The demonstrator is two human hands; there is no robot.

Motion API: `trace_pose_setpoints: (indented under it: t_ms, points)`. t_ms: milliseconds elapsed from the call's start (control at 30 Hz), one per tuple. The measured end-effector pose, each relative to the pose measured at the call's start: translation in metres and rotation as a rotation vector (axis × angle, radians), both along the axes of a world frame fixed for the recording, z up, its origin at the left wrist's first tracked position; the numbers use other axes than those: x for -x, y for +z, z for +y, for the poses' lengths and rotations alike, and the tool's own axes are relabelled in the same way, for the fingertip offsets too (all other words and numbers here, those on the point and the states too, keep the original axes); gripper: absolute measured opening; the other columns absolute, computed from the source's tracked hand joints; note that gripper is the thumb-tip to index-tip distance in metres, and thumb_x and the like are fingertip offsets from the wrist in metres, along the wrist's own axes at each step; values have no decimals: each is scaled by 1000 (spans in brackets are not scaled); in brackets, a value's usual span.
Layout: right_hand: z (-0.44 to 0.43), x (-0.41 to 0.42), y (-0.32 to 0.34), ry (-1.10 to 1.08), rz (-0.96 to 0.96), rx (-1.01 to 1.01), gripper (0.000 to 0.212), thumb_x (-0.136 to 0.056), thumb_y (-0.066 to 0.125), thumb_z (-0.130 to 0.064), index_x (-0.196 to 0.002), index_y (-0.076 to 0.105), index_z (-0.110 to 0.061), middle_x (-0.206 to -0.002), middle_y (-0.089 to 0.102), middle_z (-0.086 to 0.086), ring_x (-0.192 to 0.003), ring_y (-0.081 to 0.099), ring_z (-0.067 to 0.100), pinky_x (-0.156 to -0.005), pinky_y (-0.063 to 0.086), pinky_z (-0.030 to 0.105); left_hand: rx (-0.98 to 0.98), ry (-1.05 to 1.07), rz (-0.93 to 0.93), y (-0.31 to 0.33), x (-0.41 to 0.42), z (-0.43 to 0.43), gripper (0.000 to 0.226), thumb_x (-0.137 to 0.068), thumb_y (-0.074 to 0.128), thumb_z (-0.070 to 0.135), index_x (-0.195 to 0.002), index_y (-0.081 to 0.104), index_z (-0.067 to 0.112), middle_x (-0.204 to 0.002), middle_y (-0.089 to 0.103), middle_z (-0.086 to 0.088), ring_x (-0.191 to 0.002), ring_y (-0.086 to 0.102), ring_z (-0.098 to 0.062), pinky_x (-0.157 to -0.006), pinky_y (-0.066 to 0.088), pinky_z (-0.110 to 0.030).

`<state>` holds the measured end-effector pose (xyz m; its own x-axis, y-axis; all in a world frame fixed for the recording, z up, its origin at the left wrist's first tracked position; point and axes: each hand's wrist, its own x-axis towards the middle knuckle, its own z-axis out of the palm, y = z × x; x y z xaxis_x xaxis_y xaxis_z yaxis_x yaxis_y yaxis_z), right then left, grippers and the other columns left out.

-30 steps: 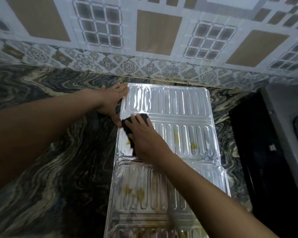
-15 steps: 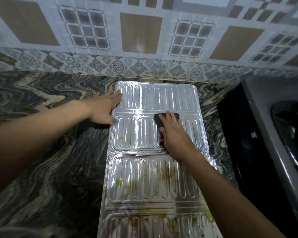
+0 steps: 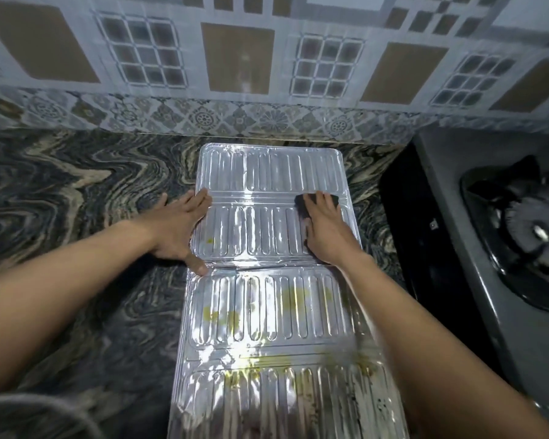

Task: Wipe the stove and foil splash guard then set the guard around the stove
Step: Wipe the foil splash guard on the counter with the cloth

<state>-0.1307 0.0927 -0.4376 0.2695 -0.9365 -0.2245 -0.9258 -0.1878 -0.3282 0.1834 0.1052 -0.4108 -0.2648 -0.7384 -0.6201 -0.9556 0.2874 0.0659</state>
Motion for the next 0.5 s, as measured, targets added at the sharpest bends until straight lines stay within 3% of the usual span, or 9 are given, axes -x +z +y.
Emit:
trace_pose_setpoints:
  t_ms: [167, 233, 300, 400, 500]
  points:
    - [-4, 22, 20, -4, 121, -79, 75, -87, 57, 0, -153, 22, -7, -162, 15, 20, -152, 5, 31, -119, 23, 51, -13, 18, -5, 0, 0, 0, 160, -38, 59, 96, -151, -26, 20, -155, -37, 8, -149, -22, -16, -117, -5, -59]
    - [-7, 20, 36, 29, 180, -156, 54, -88, 50, -1, -141, 41, -6, -149, 36, 21, -141, 31, 35, -108, 38, 44, -13, 15, -13, 2, 1, 0, 161, -38, 59, 96, -150, -26, 20, -155, -37, 8, -150, -21, -17, -116, -5, -60]
    - [-7, 18, 55, 47, 257, -223, 35, -88, 46, -4, -121, 56, -7, -128, 55, 16, -116, 53, 35, -91, 48, 37, -13, 25, -19, 3, 3, 1, 159, -40, 63, 93, -151, -26, 20, -156, -36, 8, -150, -20, -17, -116, -5, -60]
    - [6, 19, 68, 67, 332, -313, 28, -88, 46, -11, -110, 63, -10, -114, 65, 12, -99, 60, 33, -84, 52, 36, -15, 37, -21, 5, 4, 2, 159, -41, 65, 91, -151, -26, 21, -156, -35, 8, -150, -19, -17, -116, -5, -60]
    - [24, 21, 66, 2, 244, -309, 30, -87, 44, -7, -110, 62, -11, -109, 64, 11, -95, 60, 32, -77, 51, 35, -19, 41, -20, 6, 4, 2, 159, -41, 66, 90, -151, -25, 21, -157, -34, 8, -150, -19, -18, -116, -5, -61]
